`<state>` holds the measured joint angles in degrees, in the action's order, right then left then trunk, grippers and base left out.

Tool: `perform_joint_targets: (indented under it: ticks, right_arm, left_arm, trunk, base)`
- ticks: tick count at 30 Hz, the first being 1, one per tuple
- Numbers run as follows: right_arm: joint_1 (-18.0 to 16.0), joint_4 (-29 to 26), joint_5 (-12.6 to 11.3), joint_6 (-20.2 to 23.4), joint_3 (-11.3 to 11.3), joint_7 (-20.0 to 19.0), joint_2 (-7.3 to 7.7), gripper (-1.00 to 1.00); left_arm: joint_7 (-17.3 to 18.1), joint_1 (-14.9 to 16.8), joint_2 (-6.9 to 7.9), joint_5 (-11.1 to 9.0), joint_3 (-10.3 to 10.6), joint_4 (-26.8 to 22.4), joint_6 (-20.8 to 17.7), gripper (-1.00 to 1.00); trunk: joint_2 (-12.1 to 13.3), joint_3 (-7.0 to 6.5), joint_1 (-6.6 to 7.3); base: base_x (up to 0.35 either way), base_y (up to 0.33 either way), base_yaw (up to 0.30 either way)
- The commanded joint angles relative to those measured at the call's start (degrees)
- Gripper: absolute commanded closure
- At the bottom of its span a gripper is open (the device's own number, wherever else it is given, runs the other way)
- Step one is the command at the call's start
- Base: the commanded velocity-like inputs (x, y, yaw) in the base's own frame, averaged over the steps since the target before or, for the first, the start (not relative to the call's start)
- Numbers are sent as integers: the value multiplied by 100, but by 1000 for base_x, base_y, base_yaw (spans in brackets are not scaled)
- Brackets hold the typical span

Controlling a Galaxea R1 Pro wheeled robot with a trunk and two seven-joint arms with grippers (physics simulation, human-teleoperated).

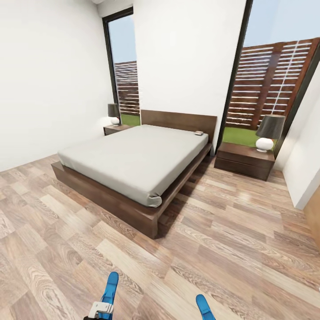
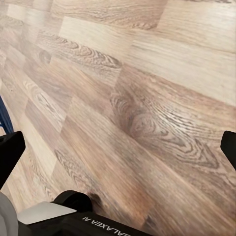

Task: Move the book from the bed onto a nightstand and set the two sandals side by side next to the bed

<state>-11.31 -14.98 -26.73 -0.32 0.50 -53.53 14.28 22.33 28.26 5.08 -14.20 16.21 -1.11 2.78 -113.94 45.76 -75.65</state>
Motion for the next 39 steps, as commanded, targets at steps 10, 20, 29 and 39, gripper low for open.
perform_joint_targets:
  ticks: [10, 20, 29, 39]
  right_arm:
    - [-3, 7, -16, -3, -22, 29, 21, -100]
    - [-19, -1056, -8, 309, -72, 2543, 50, -100]
    - [-1052, -2626, 754, 3490, -70, 3123, 50, -100]
    - [-1311, -2607, 1889, 4310, -25, 3208, 8, -100]
  left_arm:
    - [17, 4, 1, -47, 49, 6, 21, 100]
    - [17, 4, 1, -47, 49, -3, 21, 100]
    - [17, 4, 2, -47, 42, -7, 21, 100]
    - [25, 4, 2, -47, 31, -19, 21, 100]
  trunk:
    - [-2, 5, 1]
    - [-2, 5, 1]
    - [-2, 5, 1]
    - [-2, 5, 1]
  base:
    - [0, 0, 0]
    - [0, 0, 0]
    - [0, 0, 0]
    - [0, 0, 0]
